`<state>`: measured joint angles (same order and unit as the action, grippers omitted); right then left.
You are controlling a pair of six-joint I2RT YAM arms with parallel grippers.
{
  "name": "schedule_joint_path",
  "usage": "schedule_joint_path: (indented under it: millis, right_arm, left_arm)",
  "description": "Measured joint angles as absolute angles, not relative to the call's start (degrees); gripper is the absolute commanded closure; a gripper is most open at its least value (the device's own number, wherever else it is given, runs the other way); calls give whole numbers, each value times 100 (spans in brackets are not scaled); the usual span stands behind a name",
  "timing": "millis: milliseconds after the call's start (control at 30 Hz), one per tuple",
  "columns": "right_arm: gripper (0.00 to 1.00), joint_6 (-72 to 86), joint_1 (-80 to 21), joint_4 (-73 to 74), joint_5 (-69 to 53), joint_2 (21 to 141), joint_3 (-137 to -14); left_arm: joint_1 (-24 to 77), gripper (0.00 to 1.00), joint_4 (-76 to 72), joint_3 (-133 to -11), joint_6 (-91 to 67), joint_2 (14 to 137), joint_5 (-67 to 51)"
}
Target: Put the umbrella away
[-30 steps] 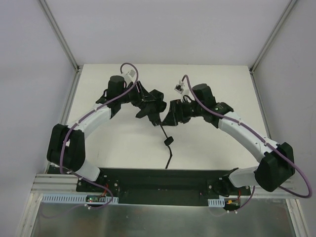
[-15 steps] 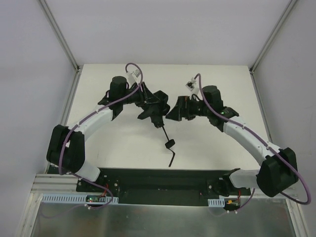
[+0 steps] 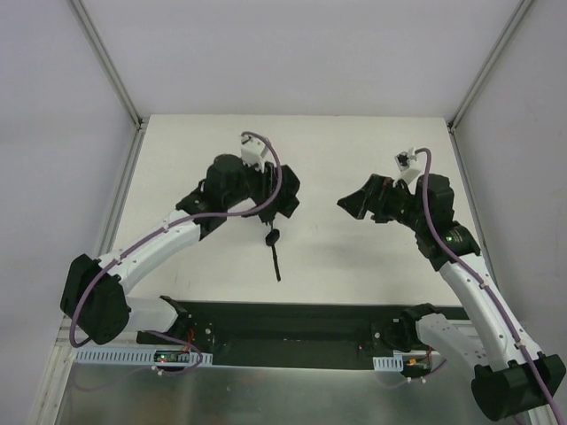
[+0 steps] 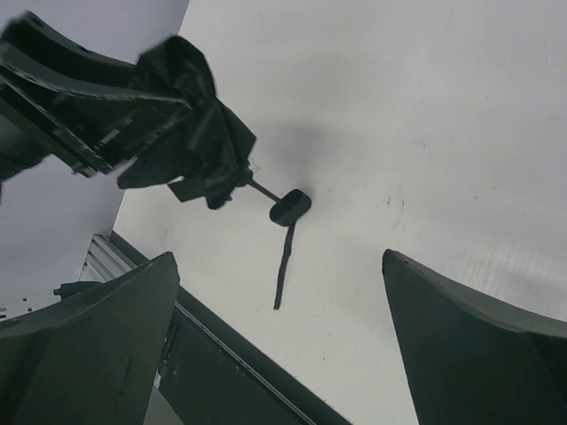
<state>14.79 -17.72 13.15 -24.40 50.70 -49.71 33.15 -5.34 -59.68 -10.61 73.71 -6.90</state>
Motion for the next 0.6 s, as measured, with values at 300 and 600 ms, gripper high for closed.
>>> schedule_joint_path:
  millis: [300, 600]
  right_arm:
    - [1, 1538, -1763, 1796, -2773, 5002, -4508]
    - [4, 895, -2224, 2106, -4125, 5889, -4652]
  left_arm:
    - [3826, 100, -2418, -3970, -1227, 7902, 30]
    - [3813, 100, -2139, -3817, -2016, 7478, -602]
